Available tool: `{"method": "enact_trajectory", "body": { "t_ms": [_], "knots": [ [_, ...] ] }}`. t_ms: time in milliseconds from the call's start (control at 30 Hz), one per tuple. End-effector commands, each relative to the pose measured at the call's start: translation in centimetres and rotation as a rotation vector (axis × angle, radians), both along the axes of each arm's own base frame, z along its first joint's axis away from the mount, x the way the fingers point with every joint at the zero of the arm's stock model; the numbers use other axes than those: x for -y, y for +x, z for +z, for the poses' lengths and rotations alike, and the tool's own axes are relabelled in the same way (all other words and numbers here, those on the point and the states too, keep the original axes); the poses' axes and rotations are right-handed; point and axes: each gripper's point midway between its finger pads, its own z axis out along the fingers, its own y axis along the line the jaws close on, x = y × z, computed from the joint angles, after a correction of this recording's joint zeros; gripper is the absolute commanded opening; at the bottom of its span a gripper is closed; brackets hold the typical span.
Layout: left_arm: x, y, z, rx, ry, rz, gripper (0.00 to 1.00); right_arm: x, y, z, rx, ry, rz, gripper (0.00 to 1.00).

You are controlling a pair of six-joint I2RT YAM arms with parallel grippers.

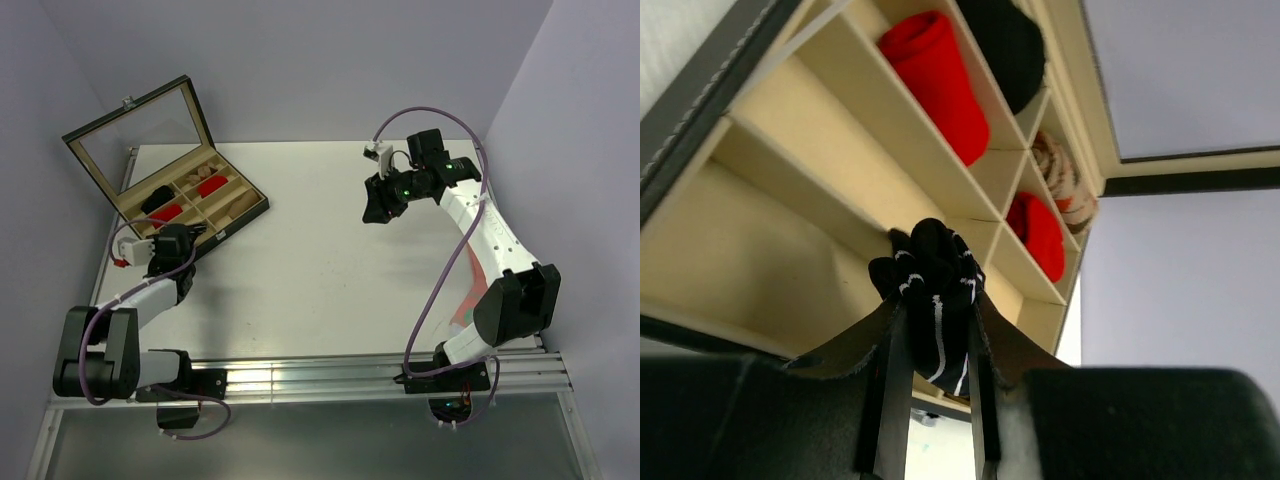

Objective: Roll the socks
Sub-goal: Place the sock in the storage box.

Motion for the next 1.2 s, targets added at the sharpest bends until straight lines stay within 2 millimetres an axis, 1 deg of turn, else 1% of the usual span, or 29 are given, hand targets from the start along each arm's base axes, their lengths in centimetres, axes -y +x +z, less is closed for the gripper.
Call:
{"method": "enact_trajectory", "body": {
  "t_ms": [0, 33, 200, 300, 367, 667, 833, 867, 1067, 1100, 1133, 1167],
  "knots": [
    [-0.8, 0.1, -0.4, 0.006, -0.021, 0.057, 0.00, 0.2, 0.5, 0.3, 0.029, 0.009, 0.011, 0.48],
    [-0.8, 0.1, -0.9, 0.001, -0.036, 0.064, 0.00, 0.2, 0.5, 0.1, 0.027, 0.010, 0.012, 0.48],
    [-0.6, -0.1, -1.9, -0.005, -0.091, 0.087, 0.00, 0.1, 0.5, -0.3, 0.011, 0.012, 0.013, 0.48],
    [-0.4, -0.5, -2.5, -0.003, -0.130, 0.100, 0.00, 0.1, 0.6, -0.3, 0.012, 0.017, 0.012, 0.48],
    [-0.6, -1.0, -3.1, -0.036, -0.136, 0.121, 0.00, 0.0, 0.6, -0.4, 0.005, 0.021, 0.012, 0.48],
    [-0.9, -1.2, -3.8, -0.080, -0.177, 0.183, 0.00, 0.0, 0.5, -0.7, -0.009, 0.017, 0.008, 0.48],
    [-1.2, -1.3, -4.8, -0.140, -0.217, 0.251, 0.00, 0.0, 0.5, -0.6, -0.012, 0.019, 0.004, 0.48],
    [-1.3, -1.6, -5.1, -0.162, -0.216, 0.262, 0.00, 0.0, 0.5, -0.6, -0.014, 0.018, 0.001, 0.48],
    [-1.6, -1.7, -5.5, -0.214, -0.239, 0.326, 0.00, 0.1, 0.4, -0.8, -0.016, 0.013, -0.002, 0.47],
    [-1.6, -1.3, -5.4, -0.225, -0.241, 0.336, 0.00, 0.2, 0.5, -0.9, -0.020, 0.012, -0.005, 0.47],
    [-1.7, -1.7, -5.8, -0.252, -0.237, 0.344, 0.00, 0.2, 0.5, -0.9, -0.019, 0.011, -0.006, 0.47],
    [-1.7, -1.5, -5.8, -0.254, -0.239, 0.350, 0.00, 0.2, 0.5, -0.8, -0.017, 0.012, -0.007, 0.47]
  ]
}}
